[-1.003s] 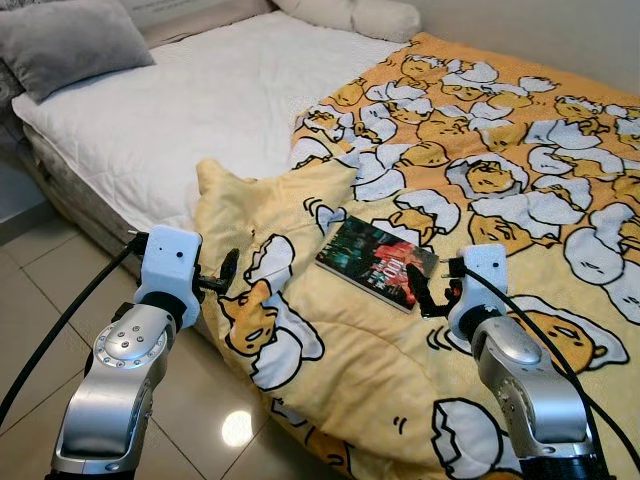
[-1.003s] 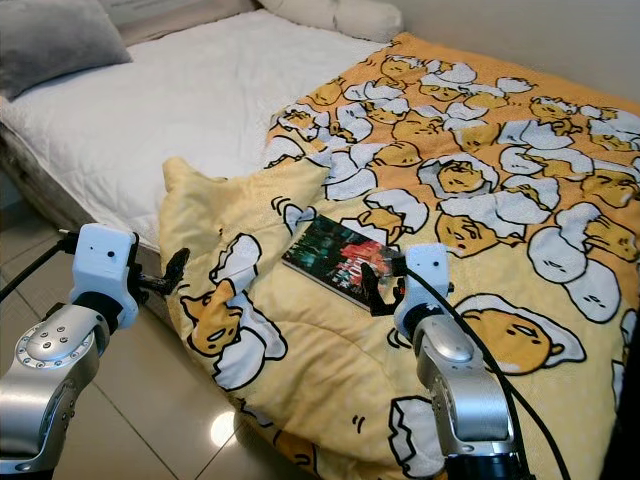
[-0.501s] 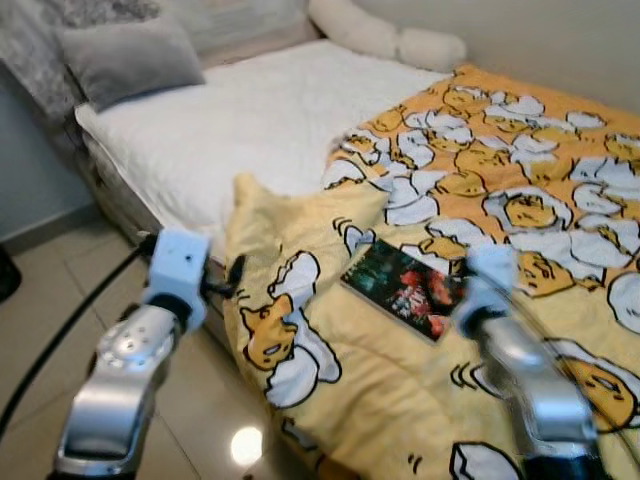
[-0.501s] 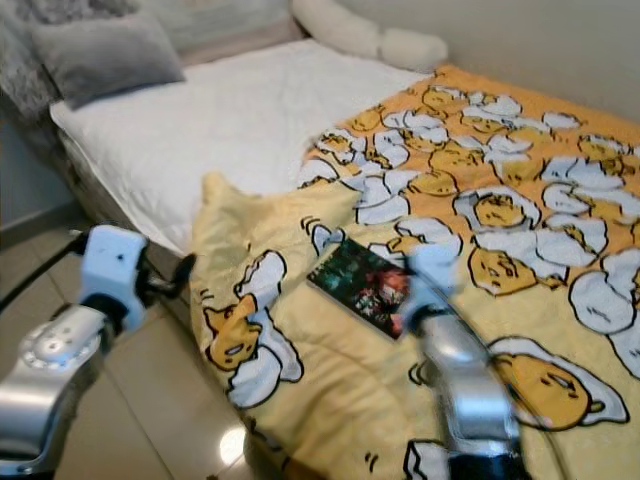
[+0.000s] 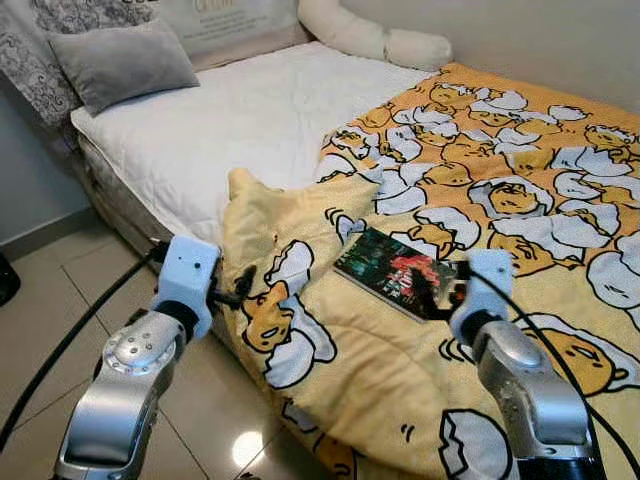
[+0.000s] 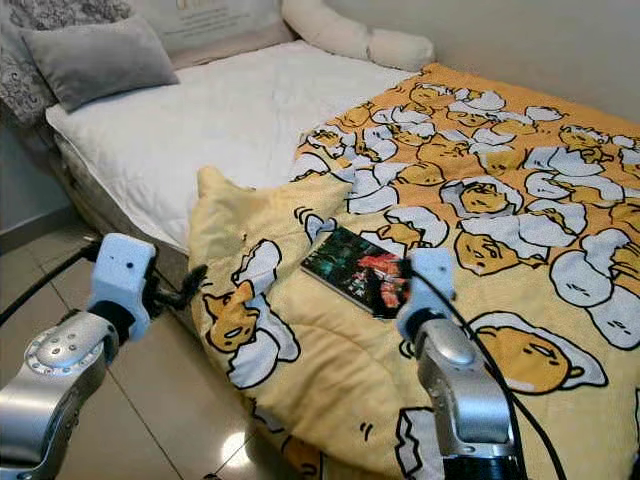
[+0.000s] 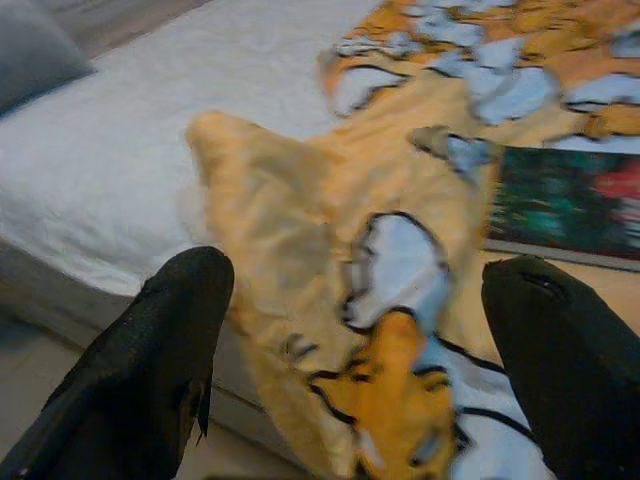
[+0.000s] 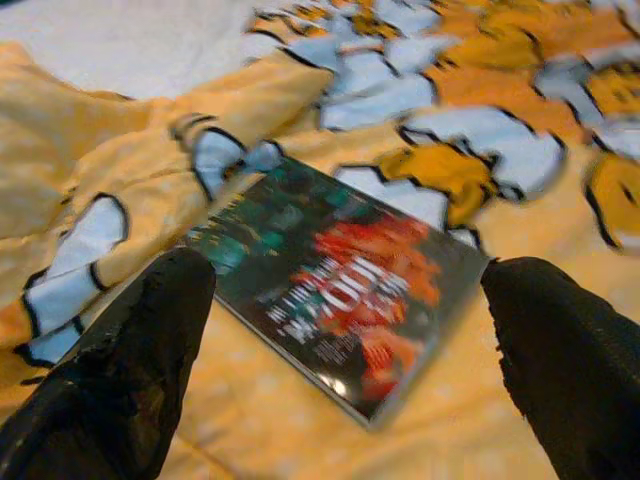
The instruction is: Clean up the room
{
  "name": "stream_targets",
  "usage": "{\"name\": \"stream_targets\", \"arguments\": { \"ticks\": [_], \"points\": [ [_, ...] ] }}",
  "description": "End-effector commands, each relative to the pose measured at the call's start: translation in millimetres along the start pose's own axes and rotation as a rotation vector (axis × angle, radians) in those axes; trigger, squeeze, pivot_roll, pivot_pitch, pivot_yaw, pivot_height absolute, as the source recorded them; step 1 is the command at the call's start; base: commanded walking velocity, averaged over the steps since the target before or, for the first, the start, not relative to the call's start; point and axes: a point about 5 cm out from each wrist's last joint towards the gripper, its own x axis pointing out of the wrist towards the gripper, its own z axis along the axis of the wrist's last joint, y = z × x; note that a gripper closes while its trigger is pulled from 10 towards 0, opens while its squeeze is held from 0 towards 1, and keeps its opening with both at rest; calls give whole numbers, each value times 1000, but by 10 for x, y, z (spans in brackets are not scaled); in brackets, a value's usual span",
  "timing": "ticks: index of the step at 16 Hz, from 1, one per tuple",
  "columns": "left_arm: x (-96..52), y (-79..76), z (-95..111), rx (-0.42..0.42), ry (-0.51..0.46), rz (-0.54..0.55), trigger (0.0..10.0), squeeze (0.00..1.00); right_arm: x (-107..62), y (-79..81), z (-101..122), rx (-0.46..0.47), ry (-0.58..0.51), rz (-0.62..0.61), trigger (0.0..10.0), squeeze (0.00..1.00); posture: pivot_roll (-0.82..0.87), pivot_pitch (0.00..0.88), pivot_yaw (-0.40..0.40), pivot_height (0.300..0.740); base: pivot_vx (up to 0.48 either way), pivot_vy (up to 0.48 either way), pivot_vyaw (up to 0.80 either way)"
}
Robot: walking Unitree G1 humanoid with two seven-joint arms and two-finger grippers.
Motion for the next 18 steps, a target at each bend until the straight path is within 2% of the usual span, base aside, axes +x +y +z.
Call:
{"name": "stream_targets", "arguments": {
  "ticks": [1, 2, 3, 5, 7, 9, 10, 12, 16, 18],
  "points": [
    [14, -90, 1, -13, -3, -75, 10000, 39, 11, -65, -45, 59, 33, -40, 10000, 1000, -62, 0, 14, 740, 0, 0, 0],
    [53, -174, 8, -17, -12, -161, 10000, 31, 46, -105, -116, 146, 77, -70, 10000, 1000, -69, 0, 23, 740, 0, 0, 0],
    [91, -236, 9, -26, -17, -241, 10000, 16, 109, -113, -185, 173, 104, -61, 10000, 1000, -80, 0, 33, 740, 0, 0, 0],
    [140, -323, -8, -29, -13, -380, 10000, 12, 290, -46, -280, 239, 158, 13, 10000, 1000, -91, 0, 49, 740, 0, 0, 0],
    [142, -416, -56, 17, 10, -541, 10000, 8, 530, 23, -310, 352, 184, 46, 10000, 1000, -89, 0, 59, 740, 0, 0, 0],
    [129, -424, -82, 40, 29, -606, 10000, 12, 656, 37, -271, 438, 164, 50, 10000, 1000, -87, 0, 60, 740, 0, 0, 0],
    [102, -427, -102, 40, 40, -652, 10000, 12, 726, 45, -223, 575, 144, 99, 10000, 1000, -67, 15, 58, 740, 0, 0, 0],
    [60, -431, -146, 57, 63, -691, 10000, 20, 762, -1, -209, 590, 150, 91, 10000, 1000, -54, 34, 50, 740, 0, 0, 0],
    [-132, -432, -158, 40, 93, -820, 10000, 24, 813, -215, -148, 574, 123, 30, 10000, 1000, -17, 101, 28, 740, 0, 0, 0],
    [-156, -434, -182, 52, 106, -833, 10000, 27, 787, -340, -182, 619, 124, -5, 10000, 1000, -13, 115, 27, 740, 0, 0, 0]
  ]
}}
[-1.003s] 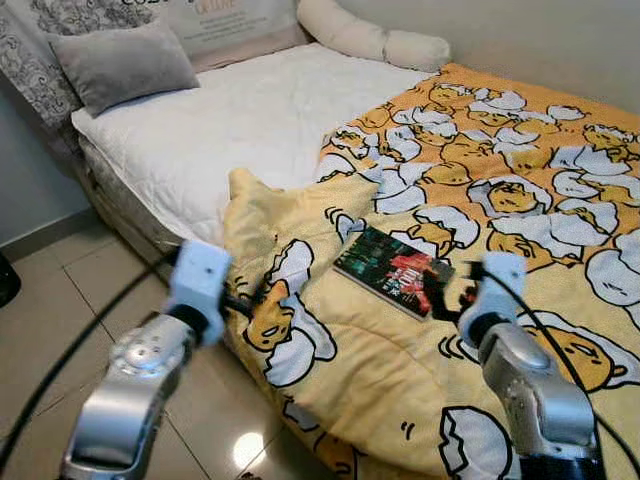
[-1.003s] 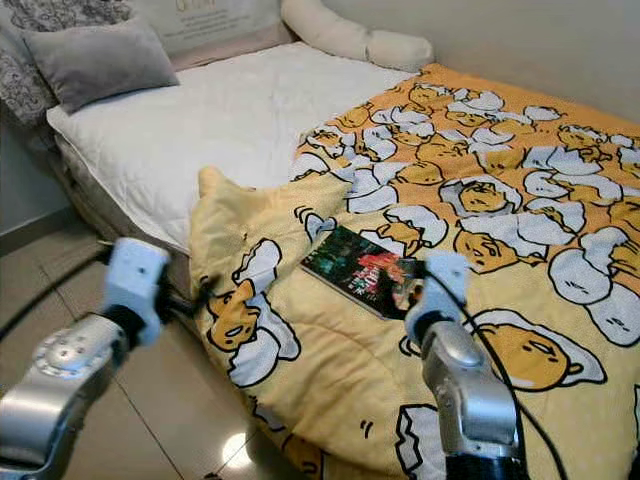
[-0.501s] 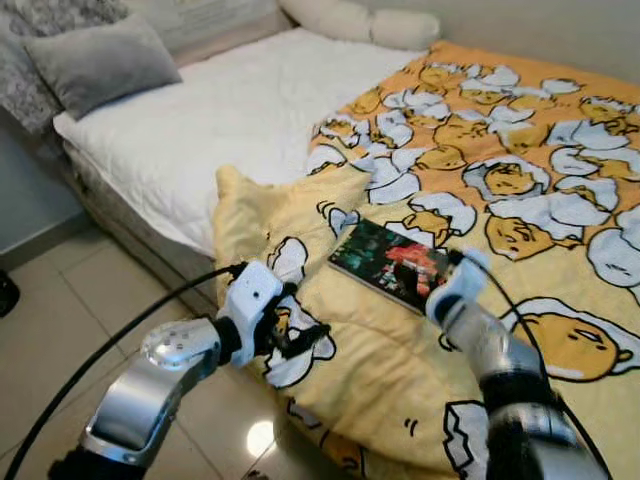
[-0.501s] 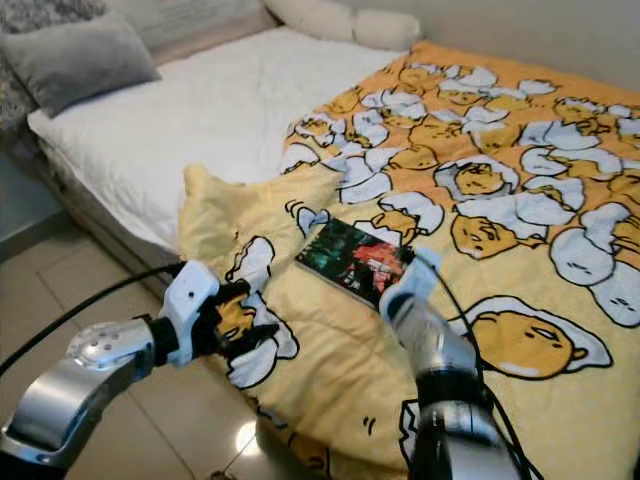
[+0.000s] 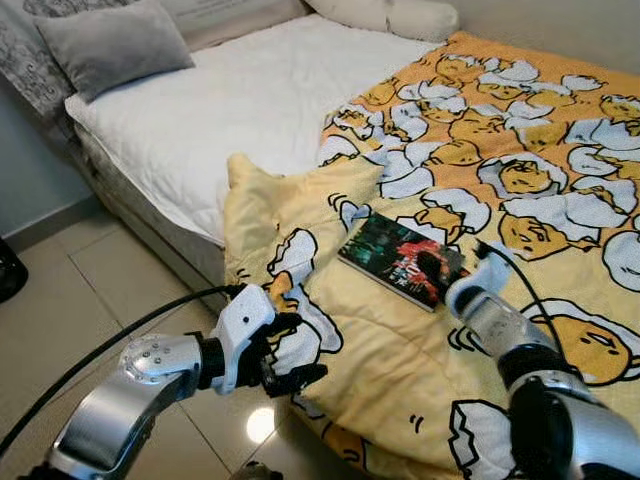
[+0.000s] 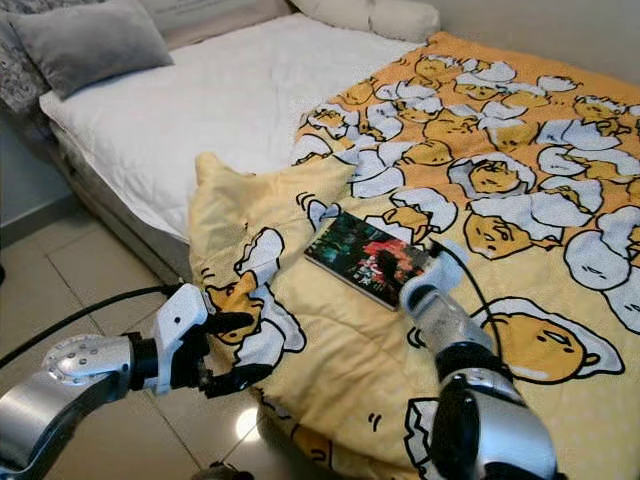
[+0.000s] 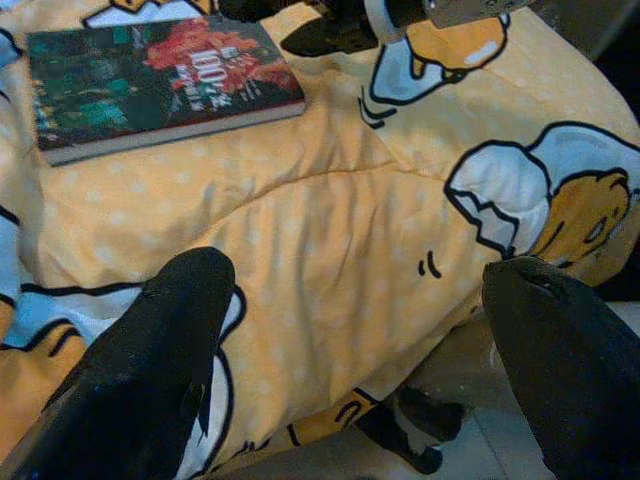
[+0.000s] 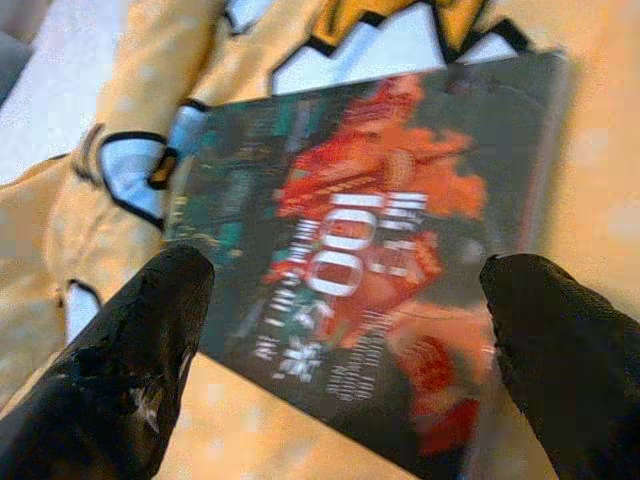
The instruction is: Clean up the room
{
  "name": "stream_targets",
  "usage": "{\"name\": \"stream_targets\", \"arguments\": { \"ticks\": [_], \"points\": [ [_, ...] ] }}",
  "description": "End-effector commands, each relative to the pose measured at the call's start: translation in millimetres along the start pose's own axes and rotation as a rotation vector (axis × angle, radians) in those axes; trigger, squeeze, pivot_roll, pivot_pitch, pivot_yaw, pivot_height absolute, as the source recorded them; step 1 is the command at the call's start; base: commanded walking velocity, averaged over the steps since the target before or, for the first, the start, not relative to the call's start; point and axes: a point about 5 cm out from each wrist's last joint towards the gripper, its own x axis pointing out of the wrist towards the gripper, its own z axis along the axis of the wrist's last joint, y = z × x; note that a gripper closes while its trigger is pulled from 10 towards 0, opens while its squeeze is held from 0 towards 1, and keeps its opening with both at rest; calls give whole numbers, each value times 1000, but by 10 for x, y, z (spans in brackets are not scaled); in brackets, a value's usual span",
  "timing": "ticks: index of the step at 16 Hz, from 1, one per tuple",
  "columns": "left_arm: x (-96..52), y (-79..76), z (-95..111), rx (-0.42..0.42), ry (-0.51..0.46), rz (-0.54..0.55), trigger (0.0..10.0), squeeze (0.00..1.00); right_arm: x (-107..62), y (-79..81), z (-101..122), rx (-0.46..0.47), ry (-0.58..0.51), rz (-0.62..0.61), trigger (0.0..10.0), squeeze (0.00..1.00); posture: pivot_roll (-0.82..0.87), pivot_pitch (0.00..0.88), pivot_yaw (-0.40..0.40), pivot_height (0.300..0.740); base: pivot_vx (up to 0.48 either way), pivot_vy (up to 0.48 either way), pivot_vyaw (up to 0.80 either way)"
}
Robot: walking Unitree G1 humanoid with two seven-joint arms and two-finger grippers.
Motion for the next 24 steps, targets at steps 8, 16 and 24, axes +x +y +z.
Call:
{"name": "stream_targets", "arguments": {
  "ticks": [8, 16, 24],
  "points": [
    [-55, 5, 2, -6, 16, -17, 10000, 31, 6, -12, -151, 69, 71, 23, 10000, 1000, -3, 147, 30, 740, 0, 0, 0],
    [-55, -10, -33, -14, 25, 6, 10000, 31, 10, 68, -313, 251, 118, 98, 10000, 1000, 19, 151, 10, 740, 0, 0, 0],
    [-64, -10, -34, -15, 25, 9, 10000, 27, 12, 122, -357, 246, 149, 141, 10000, 1000, 21, 152, 7, 740, 0, 0, 0]
  ]
}}
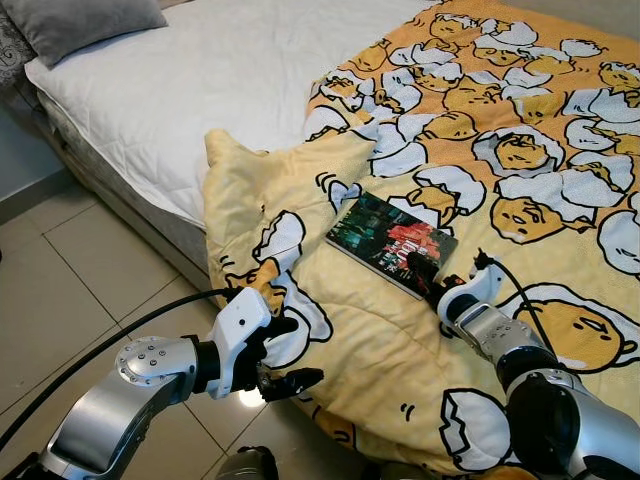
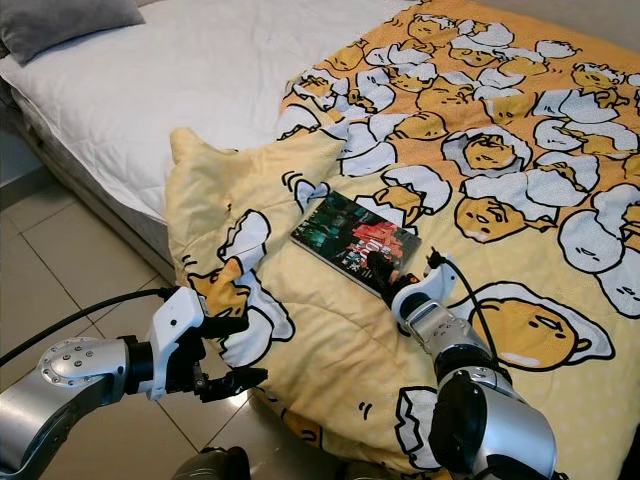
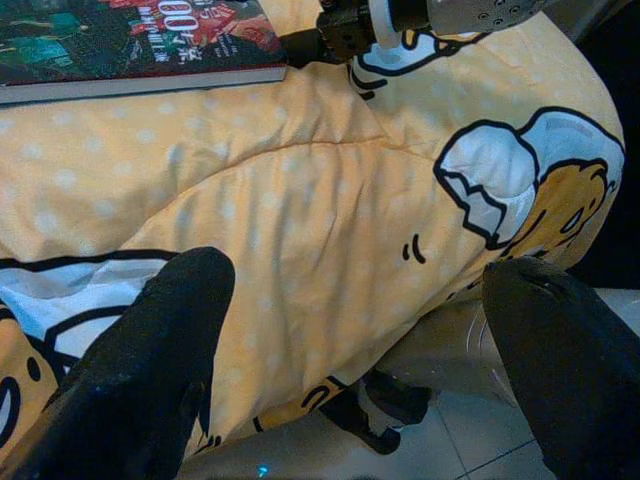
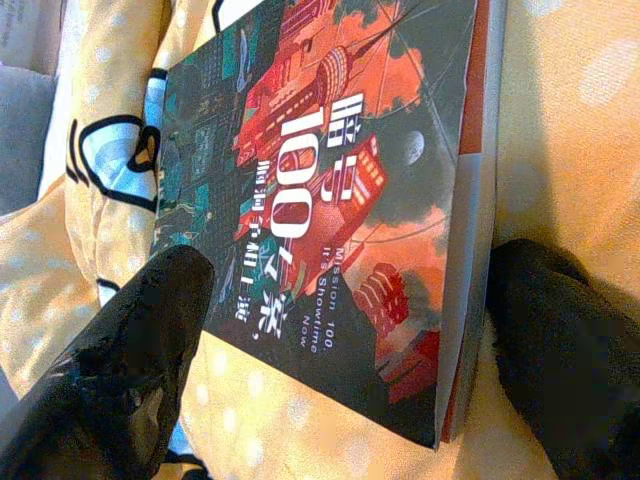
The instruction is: Clean up the room
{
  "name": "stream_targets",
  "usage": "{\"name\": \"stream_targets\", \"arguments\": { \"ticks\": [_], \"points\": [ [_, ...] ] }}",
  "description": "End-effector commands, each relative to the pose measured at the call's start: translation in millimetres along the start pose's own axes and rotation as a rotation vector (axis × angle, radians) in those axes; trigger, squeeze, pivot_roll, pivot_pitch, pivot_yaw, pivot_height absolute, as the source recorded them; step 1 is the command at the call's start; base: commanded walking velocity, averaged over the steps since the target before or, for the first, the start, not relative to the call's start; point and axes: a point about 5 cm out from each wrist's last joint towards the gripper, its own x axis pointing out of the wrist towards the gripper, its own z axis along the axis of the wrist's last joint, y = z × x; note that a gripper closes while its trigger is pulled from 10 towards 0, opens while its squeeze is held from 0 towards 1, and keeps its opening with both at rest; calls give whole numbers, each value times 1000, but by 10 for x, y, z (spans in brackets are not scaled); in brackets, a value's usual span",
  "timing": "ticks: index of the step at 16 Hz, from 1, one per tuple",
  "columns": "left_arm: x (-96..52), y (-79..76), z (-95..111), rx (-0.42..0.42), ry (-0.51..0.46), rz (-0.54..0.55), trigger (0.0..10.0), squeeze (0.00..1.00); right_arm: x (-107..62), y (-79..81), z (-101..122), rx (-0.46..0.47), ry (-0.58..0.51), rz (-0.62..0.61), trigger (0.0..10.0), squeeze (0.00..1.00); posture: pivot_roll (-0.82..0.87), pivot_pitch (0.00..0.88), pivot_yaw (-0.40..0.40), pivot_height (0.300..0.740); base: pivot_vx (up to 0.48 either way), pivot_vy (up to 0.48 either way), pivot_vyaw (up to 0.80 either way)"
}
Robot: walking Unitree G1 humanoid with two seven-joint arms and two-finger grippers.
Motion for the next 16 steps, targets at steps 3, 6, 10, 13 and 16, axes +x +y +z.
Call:
{"name": "stream_targets", "arguments": {
  "ticks": [3, 6, 10, 13, 16],
  "points": [
    [-29, -14, 5, 10, 4, 6, 10000, 27, 15, -5, -167, 28, 71, -5, 10000, 1000, 21, 152, 7, 740, 0, 0, 0],
    [-29, -14, 5, 10, 4, 6, 10000, 27, 15, -5, -167, 28, 71, -5, 10000, 1000, 21, 152, 7, 740, 0, 0, 0],
    [-30, -15, 5, 10, 4, 7, 10000, 27, 19, 9, -182, 25, 81, 9, 10000, 1000, 22, 153, 6, 740, 0, 0, 0],
    [50, 98, 36, 36, -22, 88, 10000, 24, 84, 94, -414, -67, 134, -16, 10000, 247, -3, 140, 0, 740, 0, 0, 0],
    [82, 87, 25, 39, -20, 80, 10000, 20, 71, 52, -477, -122, 170, -45, 10000, 0, -6, 142, 7, 740, 0, 0, 0]
  ]
}}
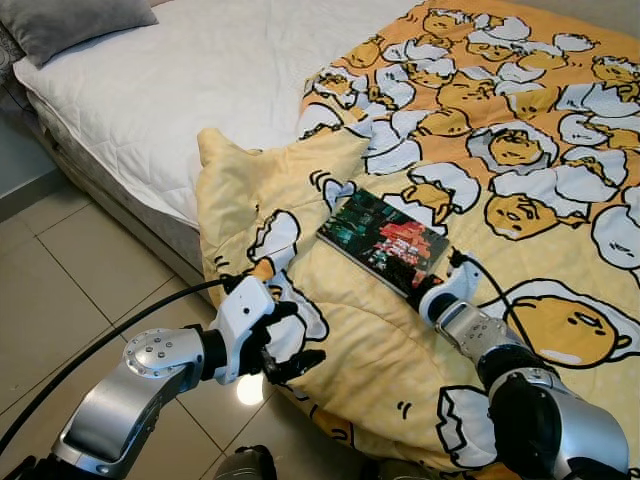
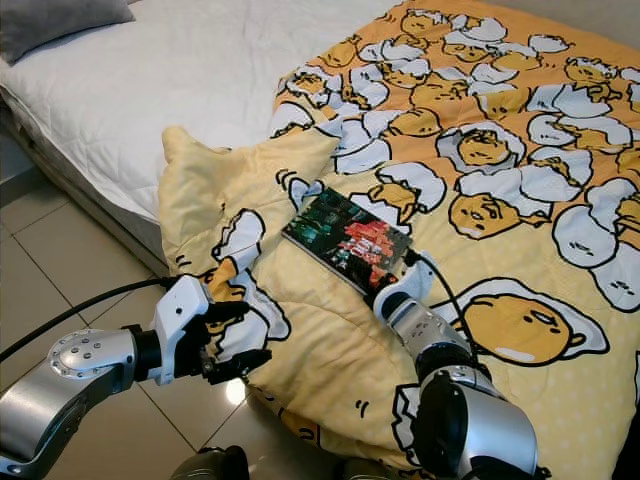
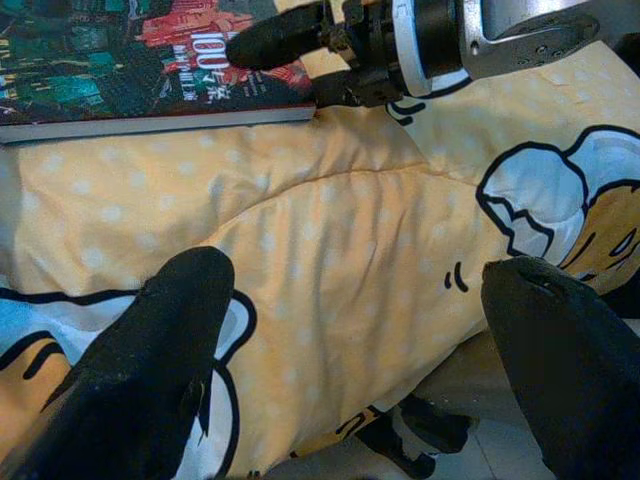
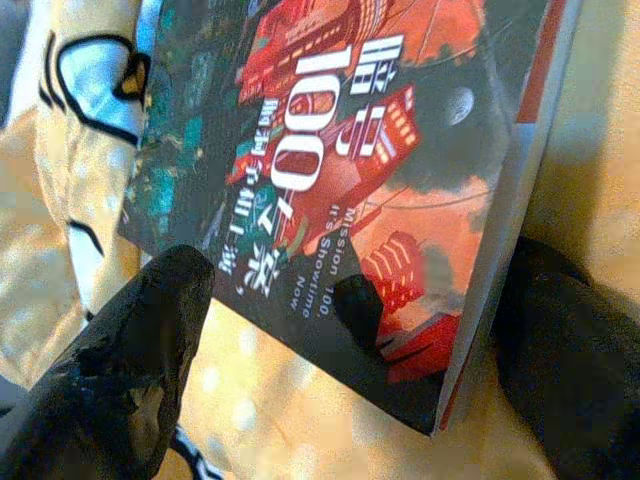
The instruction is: Clean up the room
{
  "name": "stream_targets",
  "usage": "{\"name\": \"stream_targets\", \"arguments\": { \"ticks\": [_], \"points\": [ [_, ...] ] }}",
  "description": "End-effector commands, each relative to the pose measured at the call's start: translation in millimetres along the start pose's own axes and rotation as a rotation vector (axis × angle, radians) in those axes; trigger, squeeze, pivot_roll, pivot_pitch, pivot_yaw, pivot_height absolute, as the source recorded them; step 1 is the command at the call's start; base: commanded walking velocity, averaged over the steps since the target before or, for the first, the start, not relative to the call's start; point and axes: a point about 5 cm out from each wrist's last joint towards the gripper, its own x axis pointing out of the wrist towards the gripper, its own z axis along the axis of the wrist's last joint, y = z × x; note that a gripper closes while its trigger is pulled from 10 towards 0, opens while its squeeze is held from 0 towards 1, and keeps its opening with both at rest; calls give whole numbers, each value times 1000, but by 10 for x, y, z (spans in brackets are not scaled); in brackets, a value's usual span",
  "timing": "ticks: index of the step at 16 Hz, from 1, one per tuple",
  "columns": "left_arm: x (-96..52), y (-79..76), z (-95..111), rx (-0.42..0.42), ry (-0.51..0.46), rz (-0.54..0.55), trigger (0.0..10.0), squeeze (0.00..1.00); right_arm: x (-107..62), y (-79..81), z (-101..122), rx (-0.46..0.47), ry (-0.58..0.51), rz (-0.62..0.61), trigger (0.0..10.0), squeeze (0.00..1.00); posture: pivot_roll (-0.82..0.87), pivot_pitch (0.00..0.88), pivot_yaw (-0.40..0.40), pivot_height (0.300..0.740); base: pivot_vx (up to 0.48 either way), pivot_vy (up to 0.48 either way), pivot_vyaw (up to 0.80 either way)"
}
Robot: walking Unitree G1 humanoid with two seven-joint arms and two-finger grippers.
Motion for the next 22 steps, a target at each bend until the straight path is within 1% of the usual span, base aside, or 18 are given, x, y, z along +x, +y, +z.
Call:
{"name": "stream_targets", "arguments": {
  "ticks": [1, 2, 4, 5, 6, 7, 9, 10, 11, 12, 13, 14, 15, 16, 19, 22],
  "points": [
    [24, -4, -30, 6, 15, 3, 10000, 16, -8, -74, -301, 2, 114, -45, 10000, 0, -2, 146, 8, 740, 0, 0, 0],
    [27, -2, -27, 7, 14, 3, 10000, 16, -9, -78, -319, -5, 120, -50, 10000, 0, 0, 146, 8, 740, 0, 0, 0],
    [17, -4, -26, 8, 18, 9, 10000, 20, -12, -106, -447, -37, 154, -91, 10000, 0, 20, 160, 9, 740, 0, 0, 0],
    [7, -7, -30, 7, 22, 12, 10000, 20, -13, -113, -485, -33, 159, -106, 10000, 0, 25, 165, 10, 740, 0, 0, 0],
    [-37, -22, -47, 3, 31, 19, 10000, 16, -6, -99, -560, 20, 154, -118, 10000, 0, 43, 191, 14, 740, 0, 0, 0],
    [-50, -28, -52, 1, 33, 20, 10000, 16, -4, -94, -575, 35, 152, -120, 10000, 0, 45, 195, 15, 740, 0, 0, 0],
    [-113, -75, -92, -13, 43, 24, 10000, 16, 28, -15, -573, 148, 100, -89, 10000, 0, 56, 221, 19, 740, 0, 0, 0],
    [-125, -91, -108, -15, 46, 24, 10000, 16, 51, 47, -541, 186, 83, -59, 10000, 0, 56, 220, 21, 740, 0, 0, 0],
    [-126, -94, -114, -15, 47, 24, 10000, 20, 76, 133, -518, 196, 88, -12, 10000, 0, 56, 215, 21, 740, 0, 0, 0],
    [-121, -91, -110, -14, 44, 26, 10000, 16, 90, 178, -497, 190, 87, 10, 10000, 0, 57, 208, 20, 740, 0, 0, 0],
    [-113, -75, -89, -10, 34, 37, 10000, 16, 115, 258, -440, 206, 67, 46, 10000, 0, 58, 188, 19, 740, 0, 0, 0],
    [-105, -36, -51, -5, 18, 52, 10000, 16, 144, 351, -319, 251, 19, 79, 10000, 0, 57, 170, 17, 740, 0, 0, 0],
    [-98, 9, -9, 0, 1, 67, 10000, 16, 166, 437, -169, 320, -41, 106, 10000, 0, 56, 158, 14, 740, 0, 0, 0],
    [-93, 38, 9, 6, -8, 77, 10000, 16, 176, 495, -73, 356, -72, 127, 10000, 0, 54, 142, 6, 740, 0, 0, 0],
    [-84, 56, 28, 8, -25, 96, 10000, 16, 182, 589, 40, 374, -91, 185, 10000, 0, 51, 124, -7, 740, 0, 0, 0],
    [-79, 39, 2, -2, -27, 102, 10000, 16, 185, 598, 24, 374, -82, 190, 10000, 0, 58, 132, -18, 740, 0, 0, 0]
  ]
}}
